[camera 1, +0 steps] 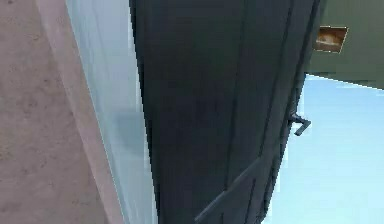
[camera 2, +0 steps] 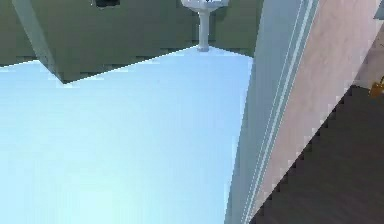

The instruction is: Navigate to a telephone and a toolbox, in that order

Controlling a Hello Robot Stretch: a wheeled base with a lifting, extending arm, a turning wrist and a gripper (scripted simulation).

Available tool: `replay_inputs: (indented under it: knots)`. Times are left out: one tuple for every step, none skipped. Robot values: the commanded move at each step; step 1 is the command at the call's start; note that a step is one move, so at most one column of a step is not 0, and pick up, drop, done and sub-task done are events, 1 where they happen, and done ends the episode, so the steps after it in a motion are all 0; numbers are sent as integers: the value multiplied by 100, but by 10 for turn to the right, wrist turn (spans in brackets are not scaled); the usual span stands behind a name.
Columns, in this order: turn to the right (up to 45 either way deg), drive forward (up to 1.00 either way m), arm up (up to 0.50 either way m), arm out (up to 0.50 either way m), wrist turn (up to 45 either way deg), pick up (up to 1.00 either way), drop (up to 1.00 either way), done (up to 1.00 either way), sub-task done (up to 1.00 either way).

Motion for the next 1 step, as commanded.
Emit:
replay_inputs:
  knots:
    - [450,0,0,0,0,0,0,0,0]
